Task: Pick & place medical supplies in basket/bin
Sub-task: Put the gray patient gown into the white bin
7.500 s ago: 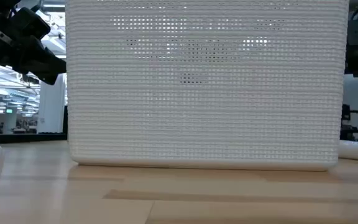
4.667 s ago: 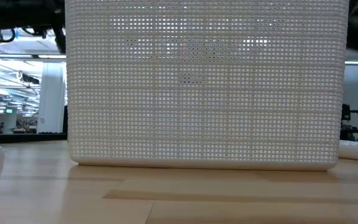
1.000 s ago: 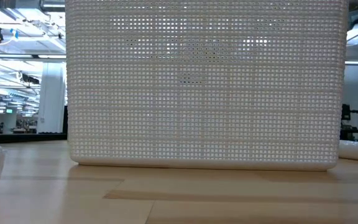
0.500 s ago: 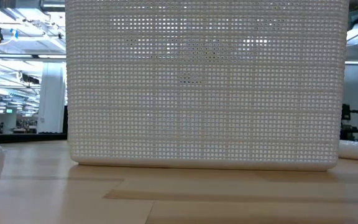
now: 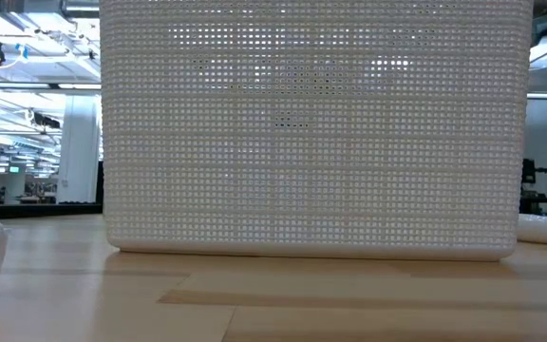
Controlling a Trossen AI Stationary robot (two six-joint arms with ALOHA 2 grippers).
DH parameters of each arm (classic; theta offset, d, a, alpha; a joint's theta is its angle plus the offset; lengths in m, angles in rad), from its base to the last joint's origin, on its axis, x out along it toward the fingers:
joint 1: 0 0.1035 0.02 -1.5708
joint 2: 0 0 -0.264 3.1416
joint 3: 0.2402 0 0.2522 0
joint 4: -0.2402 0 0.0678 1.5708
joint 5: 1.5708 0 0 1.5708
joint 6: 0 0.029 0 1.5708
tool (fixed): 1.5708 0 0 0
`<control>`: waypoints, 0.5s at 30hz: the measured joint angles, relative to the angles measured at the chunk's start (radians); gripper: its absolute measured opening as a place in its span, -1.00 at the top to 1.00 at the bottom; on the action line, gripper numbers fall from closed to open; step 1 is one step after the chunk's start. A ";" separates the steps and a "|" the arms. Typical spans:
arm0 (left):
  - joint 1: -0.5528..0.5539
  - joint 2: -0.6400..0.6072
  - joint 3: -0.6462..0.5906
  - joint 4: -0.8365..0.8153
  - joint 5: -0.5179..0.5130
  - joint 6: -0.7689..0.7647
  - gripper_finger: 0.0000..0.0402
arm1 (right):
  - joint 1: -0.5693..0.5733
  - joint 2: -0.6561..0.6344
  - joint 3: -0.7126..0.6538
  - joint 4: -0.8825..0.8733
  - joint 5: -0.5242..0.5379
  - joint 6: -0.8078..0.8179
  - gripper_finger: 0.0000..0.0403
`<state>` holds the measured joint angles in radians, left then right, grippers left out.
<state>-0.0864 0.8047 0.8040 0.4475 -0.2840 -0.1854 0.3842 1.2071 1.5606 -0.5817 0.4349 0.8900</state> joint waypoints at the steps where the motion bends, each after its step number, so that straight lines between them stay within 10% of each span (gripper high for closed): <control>1: 0.000 0.000 0.000 0.000 0.000 0.009 -0.93 | -0.015 0.024 -0.001 -0.016 -0.001 0.000 1.00; 15: 0.000 0.000 0.000 -0.003 0.000 0.031 -0.93 | -0.146 0.306 -0.002 -0.246 -0.052 0.111 1.00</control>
<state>-0.0868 0.8051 0.8040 0.4444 -0.2840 -0.1547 0.2379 1.5129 1.5589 -0.8275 0.3826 1.0007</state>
